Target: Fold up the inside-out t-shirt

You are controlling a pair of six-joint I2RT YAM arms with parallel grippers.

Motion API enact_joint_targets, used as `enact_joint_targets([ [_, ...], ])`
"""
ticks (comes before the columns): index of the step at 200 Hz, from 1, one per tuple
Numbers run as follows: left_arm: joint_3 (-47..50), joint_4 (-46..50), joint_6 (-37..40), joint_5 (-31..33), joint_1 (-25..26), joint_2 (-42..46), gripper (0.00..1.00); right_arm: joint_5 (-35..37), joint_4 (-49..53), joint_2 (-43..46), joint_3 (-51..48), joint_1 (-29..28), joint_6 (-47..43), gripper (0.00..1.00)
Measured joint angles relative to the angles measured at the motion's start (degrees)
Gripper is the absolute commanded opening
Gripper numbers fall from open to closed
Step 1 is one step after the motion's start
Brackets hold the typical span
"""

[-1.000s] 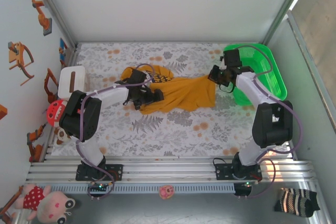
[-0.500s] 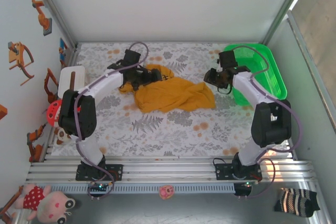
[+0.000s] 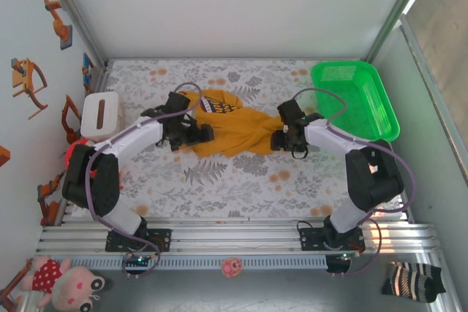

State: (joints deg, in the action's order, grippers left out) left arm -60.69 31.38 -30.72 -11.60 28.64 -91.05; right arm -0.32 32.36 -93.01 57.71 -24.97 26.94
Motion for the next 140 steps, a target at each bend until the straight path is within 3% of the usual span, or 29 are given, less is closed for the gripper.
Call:
enact_joint_targets([
  [34, 0.74, -1.44, 1.11, 5.27, 5.64, -1.29, 0.97, -0.09, -1.70, -2.47, -0.31, 0.02, 0.20, 0.59],
  [58, -0.33, -2.38, 1.55, 8.15, 6.32, -5.40, 0.98, -0.68, -3.63, -4.90, -0.31, 0.02, 1.29, 0.49],
  [67, -1.03, -2.67, 1.73, 8.87, 6.40, -7.39, 0.88, -1.27, -4.35, -5.75, -0.31, 0.02, 1.46, 0.35],
  [82, -2.27, -3.06, 2.71, 9.97, 6.49, -10.23, 0.64, -1.68, -5.22, -6.84, -0.07, 0.02, 2.51, 0.00],
  [96, -3.82, -3.08, 3.50, 10.78, 6.51, -12.02, 0.23, -2.34, -5.90, -7.06, 0.50, 0.11, 3.26, 0.00],
  [108, -5.81, -2.67, 4.35, 11.56, 6.47, -12.81, 0.02, -3.10, -5.99, -7.06, 1.53, 0.24, 3.45, 0.00],
  [140, -15.52, 1.09, 6.99, 12.09, 4.44, -11.91, 0.00, -4.17, -2.64, -4.28, 9.90, 2.43, 3.19, 0.00],
])
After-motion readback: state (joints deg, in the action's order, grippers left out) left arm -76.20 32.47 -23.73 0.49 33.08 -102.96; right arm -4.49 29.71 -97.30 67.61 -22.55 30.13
